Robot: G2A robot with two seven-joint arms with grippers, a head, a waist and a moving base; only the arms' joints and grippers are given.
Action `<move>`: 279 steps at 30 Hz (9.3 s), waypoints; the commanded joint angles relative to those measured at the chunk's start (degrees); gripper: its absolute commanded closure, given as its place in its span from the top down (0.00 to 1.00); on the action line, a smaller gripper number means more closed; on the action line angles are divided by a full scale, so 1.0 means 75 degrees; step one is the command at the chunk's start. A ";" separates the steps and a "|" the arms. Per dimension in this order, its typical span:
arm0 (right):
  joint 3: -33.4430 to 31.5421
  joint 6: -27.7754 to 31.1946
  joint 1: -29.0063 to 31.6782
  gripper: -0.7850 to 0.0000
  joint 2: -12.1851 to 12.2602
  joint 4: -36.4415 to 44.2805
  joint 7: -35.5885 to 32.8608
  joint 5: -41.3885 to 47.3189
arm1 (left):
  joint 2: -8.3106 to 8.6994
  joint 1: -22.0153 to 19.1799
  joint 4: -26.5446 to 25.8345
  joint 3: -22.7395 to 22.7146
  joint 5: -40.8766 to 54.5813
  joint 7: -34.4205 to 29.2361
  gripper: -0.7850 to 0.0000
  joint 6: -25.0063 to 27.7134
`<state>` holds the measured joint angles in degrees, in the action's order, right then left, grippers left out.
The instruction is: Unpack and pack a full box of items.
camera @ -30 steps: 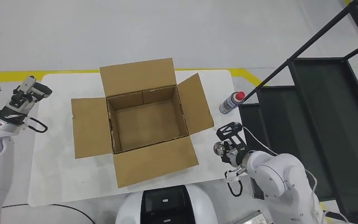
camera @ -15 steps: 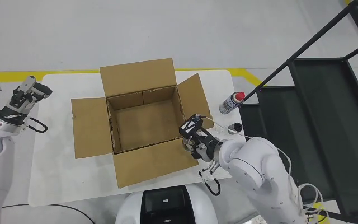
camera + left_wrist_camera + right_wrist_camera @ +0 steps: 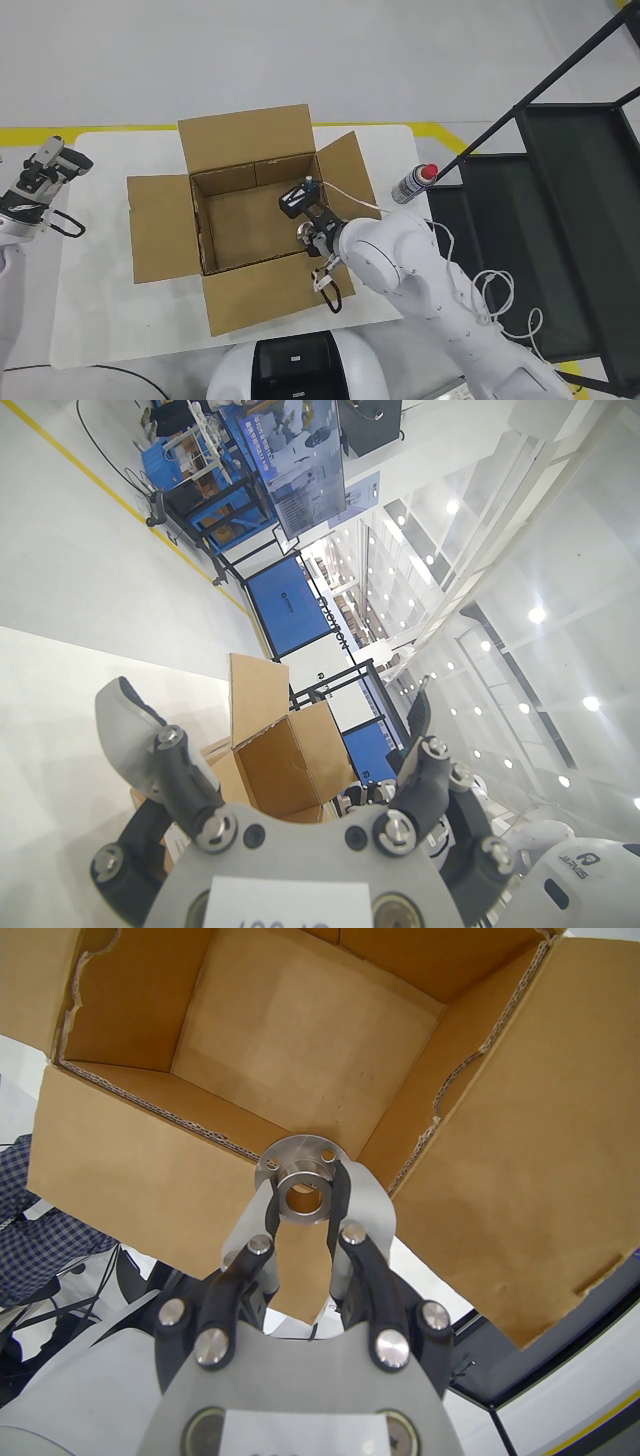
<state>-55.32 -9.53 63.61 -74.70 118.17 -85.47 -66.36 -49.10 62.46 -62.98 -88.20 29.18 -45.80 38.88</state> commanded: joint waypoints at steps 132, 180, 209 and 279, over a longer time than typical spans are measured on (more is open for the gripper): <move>-0.6763 0.2375 0.4382 1.00 0.0074 -0.0194 0.3246 0.1785 | 0.0000 0.0000 0.0000 0.0000 0.0000 0.0000 1.00 0.0000; -0.5151 0.2136 0.2164 0.00 0.0351 -0.4966 0.5141 0.0378 | 0.0000 0.0000 0.0000 0.0000 0.0000 0.0000 1.00 0.0000; -0.6140 0.3127 0.4251 0.00 0.0714 0.2183 0.2467 0.3020 | 0.0000 0.0000 0.0000 0.0000 0.0000 0.0000 1.00 0.0000; 0.2545 0.1281 -0.2998 0.00 -0.0848 -0.5679 0.3887 0.1618 | 0.0000 0.0000 0.0000 0.0000 0.0000 0.0000 1.00 0.0000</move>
<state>-37.00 -0.05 41.85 -80.47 77.49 -57.16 -54.92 -49.10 62.46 -62.98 -88.20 29.18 -45.80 38.88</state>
